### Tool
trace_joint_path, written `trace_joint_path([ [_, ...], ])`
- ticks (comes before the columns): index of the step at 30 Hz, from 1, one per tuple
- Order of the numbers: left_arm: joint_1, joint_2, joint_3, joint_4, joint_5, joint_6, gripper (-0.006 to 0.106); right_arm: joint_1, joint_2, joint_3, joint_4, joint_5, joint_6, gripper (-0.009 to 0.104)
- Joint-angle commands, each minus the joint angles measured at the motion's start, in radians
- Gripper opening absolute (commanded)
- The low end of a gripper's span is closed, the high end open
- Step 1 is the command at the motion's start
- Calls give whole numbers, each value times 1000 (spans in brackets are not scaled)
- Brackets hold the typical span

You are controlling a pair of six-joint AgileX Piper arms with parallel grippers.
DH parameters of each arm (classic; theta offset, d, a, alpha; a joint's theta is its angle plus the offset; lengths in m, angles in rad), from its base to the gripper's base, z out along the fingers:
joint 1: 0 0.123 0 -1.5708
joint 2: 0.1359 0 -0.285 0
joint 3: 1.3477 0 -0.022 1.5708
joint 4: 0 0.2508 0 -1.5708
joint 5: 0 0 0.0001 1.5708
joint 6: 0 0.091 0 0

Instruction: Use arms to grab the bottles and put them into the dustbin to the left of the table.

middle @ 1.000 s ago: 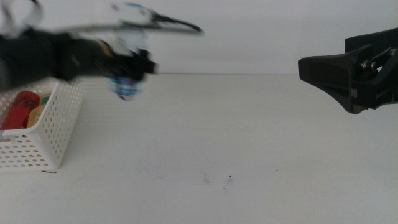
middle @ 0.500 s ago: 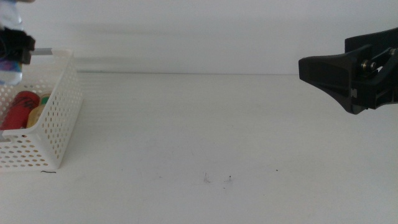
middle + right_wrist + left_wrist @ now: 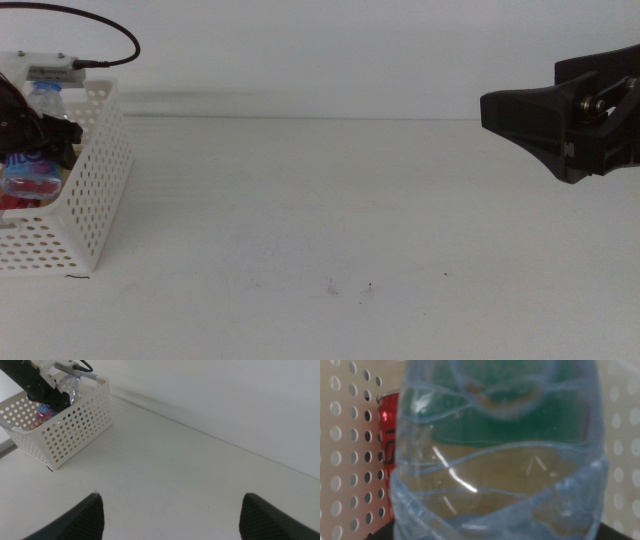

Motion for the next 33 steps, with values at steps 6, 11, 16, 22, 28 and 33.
trace_joint_path([
  [6, 1, -25, -10, 7, 69, -6, 94, 4, -5, -7, -2, -6, 0, 82],
  [11, -8, -121, -10, -29, 174, -38, 94, 4, -5, -7, -2, -6, 0, 82],
  [16, -115, -282, 42, -67, 165, -36, 94, 4, -5, -7, -2, -6, 0, 82],
  [22, -384, -587, 264, -91, -120, -53, 94, 4, -5, -7, -2, -6, 0, 82],
  [28, -553, -840, 449, -62, -329, -97, 94, 4, -5, -7, -2, -6, 0, 82],
  [33, -560, -918, 469, -25, -307, -110, 94, 4, -5, -7, -2, -6, 0, 82],
])
